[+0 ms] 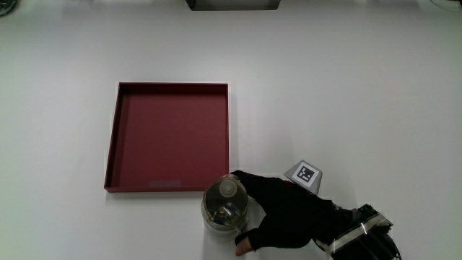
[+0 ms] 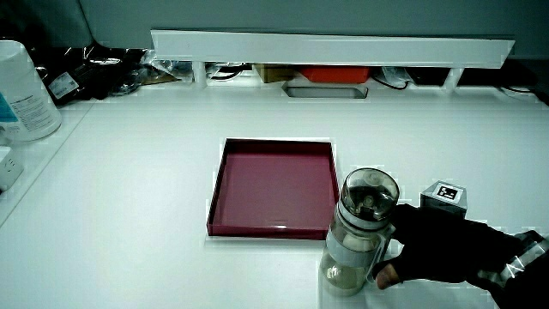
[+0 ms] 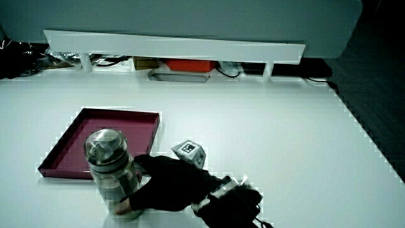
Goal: Pick bottle
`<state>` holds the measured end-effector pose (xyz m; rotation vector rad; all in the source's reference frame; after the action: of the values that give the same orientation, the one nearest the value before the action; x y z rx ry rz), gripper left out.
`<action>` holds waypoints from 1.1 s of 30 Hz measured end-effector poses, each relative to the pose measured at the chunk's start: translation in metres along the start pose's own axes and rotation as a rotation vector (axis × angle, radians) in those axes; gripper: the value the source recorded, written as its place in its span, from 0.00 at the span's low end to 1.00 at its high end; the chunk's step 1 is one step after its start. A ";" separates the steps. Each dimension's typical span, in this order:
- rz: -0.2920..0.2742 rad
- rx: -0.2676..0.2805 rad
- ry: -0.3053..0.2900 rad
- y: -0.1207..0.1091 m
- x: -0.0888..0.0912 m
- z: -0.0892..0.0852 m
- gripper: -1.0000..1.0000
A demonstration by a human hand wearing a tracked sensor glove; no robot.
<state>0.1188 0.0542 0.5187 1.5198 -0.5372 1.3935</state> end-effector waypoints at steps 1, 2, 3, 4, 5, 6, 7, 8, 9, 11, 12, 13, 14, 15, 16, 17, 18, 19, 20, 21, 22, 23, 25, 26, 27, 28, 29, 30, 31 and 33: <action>0.016 0.013 -0.006 -0.001 0.001 0.001 0.62; 0.016 0.014 0.005 -0.002 0.000 0.001 0.64; 0.022 0.015 -0.003 -0.001 0.001 0.002 0.65; 0.021 0.024 0.004 -0.002 -0.002 0.001 0.66; 0.030 0.028 -0.007 -0.001 -0.002 0.001 0.67; 0.032 0.031 -0.001 -0.002 -0.002 0.001 0.69; 0.037 0.043 0.002 -0.002 -0.003 0.000 0.70; 0.054 0.053 -0.008 -0.002 -0.002 0.001 0.71; 0.047 0.050 -0.006 -0.001 -0.001 0.001 0.72; 0.050 0.056 0.002 -0.001 -0.001 0.000 0.75; 0.056 0.056 0.002 0.000 0.000 0.000 0.76; 0.059 0.060 -0.002 0.000 0.000 0.000 0.78; 0.057 0.064 0.000 0.000 0.001 0.000 0.79; 0.067 0.067 -0.002 0.000 0.000 0.000 0.80; 0.064 0.072 -0.005 0.000 0.001 0.000 0.81; 0.071 0.071 0.018 -0.001 -0.001 -0.002 0.82; 0.072 0.077 0.007 -0.001 0.001 -0.002 0.84; 0.071 0.077 0.009 -0.001 0.002 -0.002 0.85; 0.082 0.081 0.006 -0.001 0.003 -0.002 0.86; 0.095 0.087 0.021 -0.001 0.004 -0.003 0.88; 0.102 0.089 0.020 -0.001 0.005 -0.005 0.89; 0.090 0.093 0.035 -0.001 0.005 -0.006 0.90; 0.112 0.102 0.030 0.000 0.008 -0.010 0.93; 0.112 0.105 0.039 0.000 0.008 -0.011 0.94; 0.111 0.117 0.033 0.000 0.008 -0.011 0.95; 0.123 0.123 0.034 0.000 0.008 -0.012 0.96; 0.119 0.130 0.031 0.000 0.008 -0.012 0.97; 0.136 0.140 0.029 0.000 0.007 -0.013 0.99; 0.140 0.147 0.014 0.000 0.008 -0.013 1.00; 0.149 0.151 0.019 0.000 0.008 -0.013 1.00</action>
<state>0.1141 0.0679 0.5241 1.6117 -0.5528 1.5916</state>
